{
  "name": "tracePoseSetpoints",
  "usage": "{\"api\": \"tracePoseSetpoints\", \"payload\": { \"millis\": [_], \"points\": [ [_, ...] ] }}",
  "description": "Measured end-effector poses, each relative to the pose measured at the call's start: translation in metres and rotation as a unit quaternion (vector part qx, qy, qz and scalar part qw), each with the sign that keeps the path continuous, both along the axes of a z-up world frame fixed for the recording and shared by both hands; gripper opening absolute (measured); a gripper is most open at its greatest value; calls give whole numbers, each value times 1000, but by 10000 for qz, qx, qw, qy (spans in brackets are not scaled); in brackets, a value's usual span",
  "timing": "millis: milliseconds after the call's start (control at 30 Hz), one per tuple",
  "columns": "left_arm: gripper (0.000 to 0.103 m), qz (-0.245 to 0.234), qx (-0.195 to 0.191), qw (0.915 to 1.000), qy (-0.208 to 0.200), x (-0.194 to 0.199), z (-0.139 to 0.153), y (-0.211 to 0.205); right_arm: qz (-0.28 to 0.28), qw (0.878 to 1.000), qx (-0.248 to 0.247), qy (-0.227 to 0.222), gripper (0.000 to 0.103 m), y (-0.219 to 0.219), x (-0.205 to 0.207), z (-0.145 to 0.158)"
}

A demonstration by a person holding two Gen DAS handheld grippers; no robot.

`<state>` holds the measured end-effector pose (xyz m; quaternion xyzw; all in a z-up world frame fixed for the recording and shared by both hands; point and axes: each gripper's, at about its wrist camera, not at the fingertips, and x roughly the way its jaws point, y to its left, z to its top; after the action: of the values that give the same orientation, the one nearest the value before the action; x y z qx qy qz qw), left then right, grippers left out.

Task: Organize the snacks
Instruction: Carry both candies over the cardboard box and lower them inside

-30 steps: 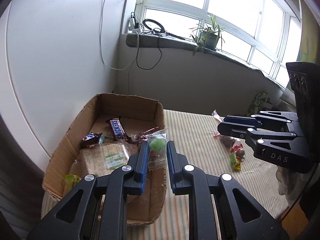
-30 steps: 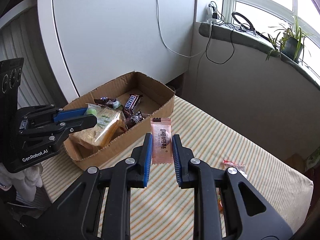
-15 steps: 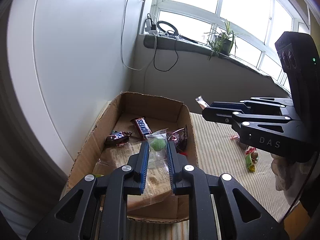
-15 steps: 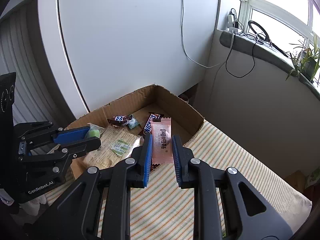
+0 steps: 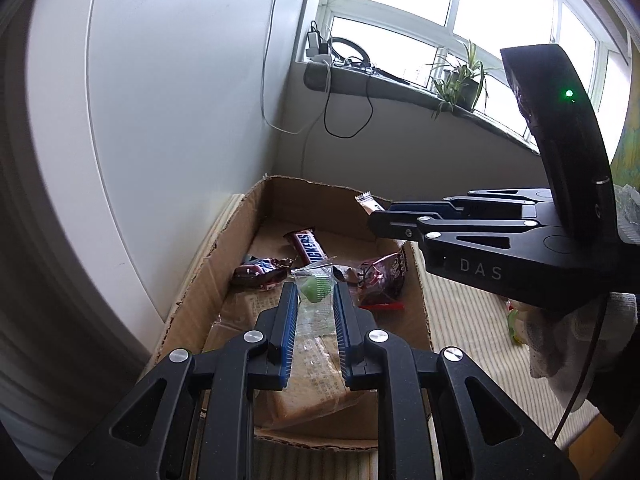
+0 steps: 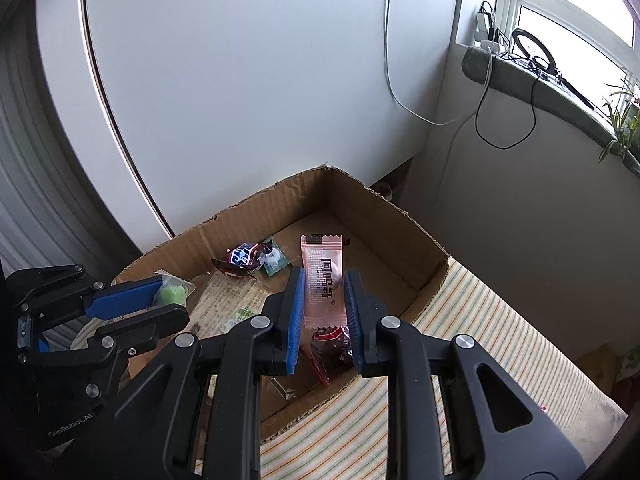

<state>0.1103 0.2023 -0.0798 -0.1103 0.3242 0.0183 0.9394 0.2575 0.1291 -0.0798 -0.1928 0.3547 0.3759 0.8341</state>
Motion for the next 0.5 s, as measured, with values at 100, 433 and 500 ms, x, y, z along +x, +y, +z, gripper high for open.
{"api": "tracePoseSetpoints", "payload": {
  "millis": [100,433,500],
  "points": [
    [17,17,1,10000,-2,1,1,1,-3,10000,-35,12,21,3,1,-2],
    [17,53,-56,10000,45,3,1,3,19,10000,-19,-61,26,3,-4,2],
    [17,80,-41,9999,49,3,1,3,-3,9999,25,-126,42,1,-6,4]
  ]
}}
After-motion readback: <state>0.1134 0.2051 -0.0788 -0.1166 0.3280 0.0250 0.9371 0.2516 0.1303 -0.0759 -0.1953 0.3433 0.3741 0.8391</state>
